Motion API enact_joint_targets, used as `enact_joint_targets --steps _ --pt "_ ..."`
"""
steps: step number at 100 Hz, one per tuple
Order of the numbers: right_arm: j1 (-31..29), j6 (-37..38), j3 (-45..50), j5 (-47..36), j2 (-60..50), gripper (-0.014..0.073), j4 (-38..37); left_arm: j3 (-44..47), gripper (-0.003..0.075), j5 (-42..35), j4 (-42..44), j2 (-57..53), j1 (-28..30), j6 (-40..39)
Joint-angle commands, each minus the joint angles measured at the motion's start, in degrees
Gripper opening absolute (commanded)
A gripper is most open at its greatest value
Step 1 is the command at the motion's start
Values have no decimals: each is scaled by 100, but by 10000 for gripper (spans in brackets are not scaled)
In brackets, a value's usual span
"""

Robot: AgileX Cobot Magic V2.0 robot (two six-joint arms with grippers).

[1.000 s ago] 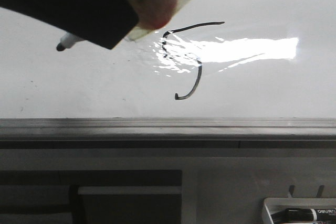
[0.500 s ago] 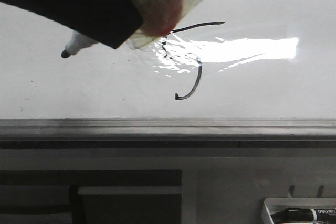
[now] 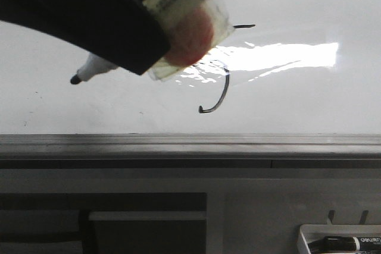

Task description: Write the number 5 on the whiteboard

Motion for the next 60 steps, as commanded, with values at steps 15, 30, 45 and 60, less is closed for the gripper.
enact_joint_targets --steps 15,30,45,60 --pt "-607 43 -193 -419 -1016 427 80 -132 -20 -418 -160 288 248 -1012" --pt "-1038 453 -193 -132 -1548 102 80 165 -20 -1519 -200 454 493 -2296" --pt "-1275 477 -193 375 -1839 -58 80 286 -21 -2281 -200 656 538 -2991" --pt "-1399 517 -193 862 -1879 -58 80 286 -21 -3080 -200 848 538 -3509"
